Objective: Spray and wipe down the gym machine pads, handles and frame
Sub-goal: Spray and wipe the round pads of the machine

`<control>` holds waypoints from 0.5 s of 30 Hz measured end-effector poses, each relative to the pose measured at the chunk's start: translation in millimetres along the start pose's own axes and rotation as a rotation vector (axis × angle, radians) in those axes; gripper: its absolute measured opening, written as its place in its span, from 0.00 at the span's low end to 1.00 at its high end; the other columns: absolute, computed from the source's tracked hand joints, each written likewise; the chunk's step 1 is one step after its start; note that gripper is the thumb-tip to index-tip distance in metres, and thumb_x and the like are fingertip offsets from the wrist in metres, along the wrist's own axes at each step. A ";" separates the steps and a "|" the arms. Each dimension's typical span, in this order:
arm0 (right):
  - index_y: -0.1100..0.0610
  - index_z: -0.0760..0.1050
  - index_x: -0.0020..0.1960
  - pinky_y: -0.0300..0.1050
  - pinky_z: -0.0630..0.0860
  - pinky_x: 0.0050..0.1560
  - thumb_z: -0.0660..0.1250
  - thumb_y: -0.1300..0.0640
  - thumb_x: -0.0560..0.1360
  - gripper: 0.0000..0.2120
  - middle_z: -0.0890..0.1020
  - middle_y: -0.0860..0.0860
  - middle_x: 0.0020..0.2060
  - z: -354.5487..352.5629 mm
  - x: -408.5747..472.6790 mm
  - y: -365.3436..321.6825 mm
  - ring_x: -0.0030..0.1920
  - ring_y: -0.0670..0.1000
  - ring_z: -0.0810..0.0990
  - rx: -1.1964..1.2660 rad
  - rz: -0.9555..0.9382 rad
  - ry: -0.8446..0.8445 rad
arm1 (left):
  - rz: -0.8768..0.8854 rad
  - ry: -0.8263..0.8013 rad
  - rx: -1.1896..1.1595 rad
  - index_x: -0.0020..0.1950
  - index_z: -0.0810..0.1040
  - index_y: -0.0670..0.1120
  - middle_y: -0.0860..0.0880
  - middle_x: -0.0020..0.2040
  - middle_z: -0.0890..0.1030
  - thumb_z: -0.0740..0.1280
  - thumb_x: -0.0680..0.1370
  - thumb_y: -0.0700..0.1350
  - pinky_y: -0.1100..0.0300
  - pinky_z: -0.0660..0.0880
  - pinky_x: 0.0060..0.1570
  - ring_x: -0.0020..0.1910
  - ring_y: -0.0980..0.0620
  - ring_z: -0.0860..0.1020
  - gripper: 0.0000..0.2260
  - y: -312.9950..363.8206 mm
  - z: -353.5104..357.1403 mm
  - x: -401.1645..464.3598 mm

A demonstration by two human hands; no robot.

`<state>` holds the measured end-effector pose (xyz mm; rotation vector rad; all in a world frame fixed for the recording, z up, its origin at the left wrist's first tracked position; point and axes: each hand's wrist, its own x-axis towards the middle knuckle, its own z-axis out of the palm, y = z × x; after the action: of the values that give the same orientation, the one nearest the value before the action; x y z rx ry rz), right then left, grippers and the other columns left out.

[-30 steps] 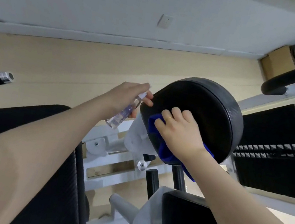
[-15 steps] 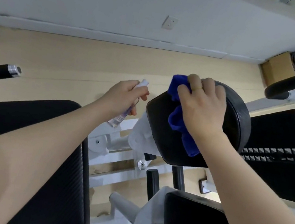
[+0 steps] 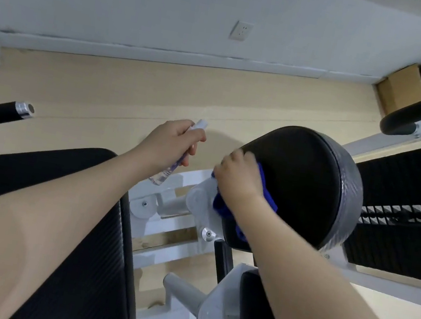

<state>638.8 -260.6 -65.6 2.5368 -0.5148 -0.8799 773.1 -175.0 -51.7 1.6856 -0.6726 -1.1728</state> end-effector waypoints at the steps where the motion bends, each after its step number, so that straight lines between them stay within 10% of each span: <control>1: 0.53 0.73 0.60 0.48 0.64 0.51 0.59 0.55 0.78 0.12 0.76 0.51 0.56 4.5 -8.9 -14.6 0.59 0.55 0.69 0.036 -0.047 -0.100 | 0.008 -0.010 0.016 0.48 0.77 0.38 0.47 0.33 0.74 0.62 0.77 0.49 0.57 0.71 0.37 0.28 0.50 0.72 0.14 2.0 -1.1 -1.1; 5: 0.57 0.72 0.60 0.48 0.65 0.47 0.59 0.53 0.78 0.13 0.74 0.54 0.51 13.7 -43.3 -41.2 0.55 0.55 0.70 -0.004 -0.221 -0.249 | 0.059 -0.088 0.205 0.42 0.75 0.40 0.47 0.31 0.75 0.65 0.76 0.50 0.59 0.69 0.36 0.28 0.53 0.73 0.13 16.8 5.9 -3.4; 11: 0.58 0.73 0.58 0.48 0.64 0.47 0.58 0.59 0.78 0.12 0.73 0.55 0.56 -20.9 -24.2 19.3 0.57 0.58 0.69 0.022 0.110 0.096 | 0.103 -0.060 0.215 0.39 0.73 0.41 0.50 0.28 0.75 0.63 0.77 0.47 0.61 0.68 0.31 0.23 0.55 0.72 0.11 23.1 18.9 1.0; 15: 0.58 0.73 0.59 0.50 0.67 0.49 0.61 0.58 0.76 0.12 0.73 0.55 0.55 10.4 -66.8 -11.7 0.57 0.58 0.68 0.073 -0.146 -0.134 | 0.094 -0.059 0.266 0.49 0.75 0.44 0.47 0.31 0.76 0.64 0.76 0.49 0.58 0.71 0.32 0.26 0.52 0.73 0.08 15.5 21.5 4.8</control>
<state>585.4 -222.4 -45.5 2.6198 -0.4125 -1.1090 756.4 -193.5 -41.6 1.8213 -0.9696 -1.1078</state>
